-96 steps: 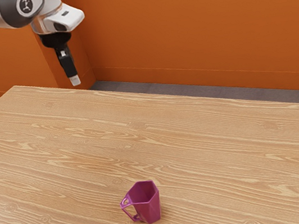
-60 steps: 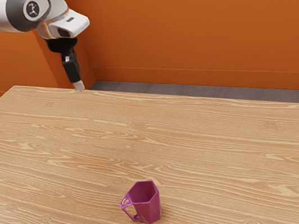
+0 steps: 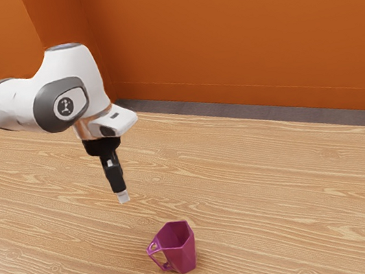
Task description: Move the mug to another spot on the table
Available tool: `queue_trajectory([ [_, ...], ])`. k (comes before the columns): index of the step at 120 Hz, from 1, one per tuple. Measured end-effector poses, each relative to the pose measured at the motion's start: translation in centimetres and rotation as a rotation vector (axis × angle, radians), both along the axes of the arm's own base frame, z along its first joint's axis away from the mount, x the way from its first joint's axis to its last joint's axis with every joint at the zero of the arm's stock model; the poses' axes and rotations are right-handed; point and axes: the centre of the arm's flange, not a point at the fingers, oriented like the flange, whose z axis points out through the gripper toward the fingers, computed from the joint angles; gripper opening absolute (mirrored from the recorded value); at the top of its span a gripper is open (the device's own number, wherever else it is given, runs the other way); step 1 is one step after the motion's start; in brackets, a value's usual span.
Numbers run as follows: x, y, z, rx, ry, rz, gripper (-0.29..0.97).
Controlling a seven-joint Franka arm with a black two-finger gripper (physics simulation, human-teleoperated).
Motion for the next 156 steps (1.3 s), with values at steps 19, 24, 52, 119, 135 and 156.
queue_trajectory([
  [19, -1.2, -2.7, -2.9, 0.003, -0.021, 0.015, 0.68],
  [24, -1.2, -2.9, -3.0, 0.002, -0.029, 0.025, 0.68],
  [52, -6.1, -2.9, -5.7, 0.011, -0.067, 0.085, 0.68],
  [119, -7.8, -4.3, -13.9, -0.048, -0.187, 0.153, 0.68],
  [135, -7.6, -5.0, -15.1, -0.057, -0.174, 0.15, 0.68],
  [156, -7.4, -5.1, -16.5, -0.059, -0.151, 0.158, 0.68],
])
